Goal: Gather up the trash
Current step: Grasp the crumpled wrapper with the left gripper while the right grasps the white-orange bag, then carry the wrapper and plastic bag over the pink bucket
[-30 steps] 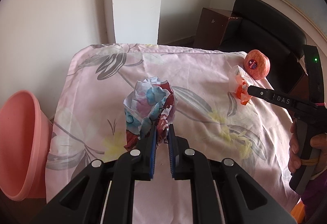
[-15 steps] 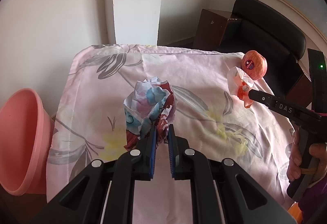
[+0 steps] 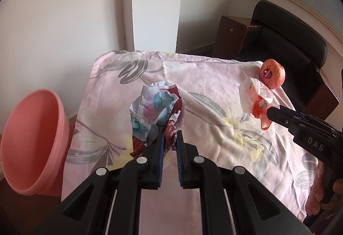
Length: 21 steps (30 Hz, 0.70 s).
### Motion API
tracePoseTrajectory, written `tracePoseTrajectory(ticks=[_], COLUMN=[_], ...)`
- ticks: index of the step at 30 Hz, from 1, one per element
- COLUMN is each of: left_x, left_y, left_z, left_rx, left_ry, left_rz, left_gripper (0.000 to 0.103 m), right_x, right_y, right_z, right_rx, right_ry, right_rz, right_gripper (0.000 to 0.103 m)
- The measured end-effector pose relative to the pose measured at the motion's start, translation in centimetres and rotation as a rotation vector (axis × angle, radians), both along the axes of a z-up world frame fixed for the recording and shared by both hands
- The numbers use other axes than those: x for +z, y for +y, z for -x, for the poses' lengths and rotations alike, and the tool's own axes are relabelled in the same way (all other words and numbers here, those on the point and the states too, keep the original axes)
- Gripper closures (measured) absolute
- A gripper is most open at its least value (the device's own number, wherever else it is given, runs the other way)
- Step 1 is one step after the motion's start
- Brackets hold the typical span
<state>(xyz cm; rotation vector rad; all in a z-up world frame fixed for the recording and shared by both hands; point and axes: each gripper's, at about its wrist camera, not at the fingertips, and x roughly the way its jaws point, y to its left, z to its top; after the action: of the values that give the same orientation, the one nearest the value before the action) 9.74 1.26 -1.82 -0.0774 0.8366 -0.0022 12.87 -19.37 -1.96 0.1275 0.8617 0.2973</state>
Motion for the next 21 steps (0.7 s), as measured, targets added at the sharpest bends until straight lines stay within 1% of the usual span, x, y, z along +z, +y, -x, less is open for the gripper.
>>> tracePoseTrajectory(ticks=[12,21], left_x=[0.3,0.4], left_y=[2.6,5.2], left_z=[1.3,2.6], left_rx=[0.074,0.143], left_ry=[-0.019,-0.025], left_rz=[0.010,0.017], left_gripper=[0.093,0.093], right_x=[0.8,1.1], right_y=[4.2,6.8], right_z=[1.8,2.1], right_rx=[0.100,0.156], right_ry=[-0.010,-0.020], right_rz=[0.031,0.045], right_gripper=[0.078,0.078])
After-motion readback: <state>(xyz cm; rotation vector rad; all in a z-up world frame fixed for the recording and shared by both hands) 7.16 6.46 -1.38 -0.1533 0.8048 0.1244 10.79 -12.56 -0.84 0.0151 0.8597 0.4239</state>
